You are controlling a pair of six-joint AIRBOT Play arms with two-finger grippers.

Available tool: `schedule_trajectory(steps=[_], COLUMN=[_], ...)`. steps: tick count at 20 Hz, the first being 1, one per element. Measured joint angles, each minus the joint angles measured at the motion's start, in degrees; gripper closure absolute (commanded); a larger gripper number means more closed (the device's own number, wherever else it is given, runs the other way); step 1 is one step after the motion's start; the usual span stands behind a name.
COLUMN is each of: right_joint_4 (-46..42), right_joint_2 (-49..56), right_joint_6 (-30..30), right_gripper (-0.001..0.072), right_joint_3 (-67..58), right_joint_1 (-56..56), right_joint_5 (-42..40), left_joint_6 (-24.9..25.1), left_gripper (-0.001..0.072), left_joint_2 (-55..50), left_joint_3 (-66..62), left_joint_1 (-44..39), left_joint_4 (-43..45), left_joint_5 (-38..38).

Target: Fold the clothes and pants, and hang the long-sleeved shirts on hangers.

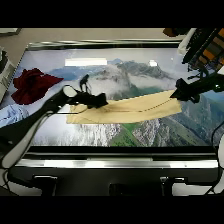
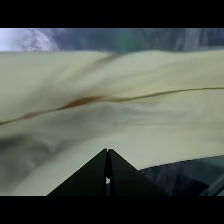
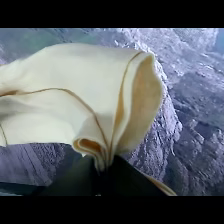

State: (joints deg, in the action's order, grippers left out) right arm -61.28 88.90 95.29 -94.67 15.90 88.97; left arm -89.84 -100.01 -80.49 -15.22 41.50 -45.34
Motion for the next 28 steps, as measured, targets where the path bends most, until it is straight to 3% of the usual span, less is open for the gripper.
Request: schedule_trajectory(steps=[7, 12, 15, 20, 28], right_joint_4=[-1.36, -4.04, -5.14, -7.58, -4.42], right_joint_2=[-8.46, -13.22, -14.16, -14.58, -12.90], right_joint_6=[3.13, 4.26, 4.68, 4.81, 12.28], right_gripper=[0.0683, 0.0683, 0.0683, 0.0683, 0.0683], right_joint_3=[-5.33, -5.92, -5.99, -6.01, -6.03], right_joint_1=[0.00, 0.00, 0.00, 0.00, -12.17], right_joint_5=[5.99, 8.68, 9.35, 8.68, 0.13], left_joint_6=[-9.14, -15.45, -16.52, -13.22, -9.94], left_gripper=[0.0693, 0.0693, 0.0693, 0.0693, 0.0691], left_joint_2=[-14.32, -22.58, -25.29, -23.50, -6.80], left_joint_3=[-16.81, -28.24, -32.09, -33.99, -34.47], left_joint_1=[-14.38, -18.91, -19.78, -16.50, -0.44], left_joint_4=[-2.69, -3.89, -6.10, -4.94, 18.18], left_joint_5=[2.51, 2.91, 2.62, -6.45, -27.96])
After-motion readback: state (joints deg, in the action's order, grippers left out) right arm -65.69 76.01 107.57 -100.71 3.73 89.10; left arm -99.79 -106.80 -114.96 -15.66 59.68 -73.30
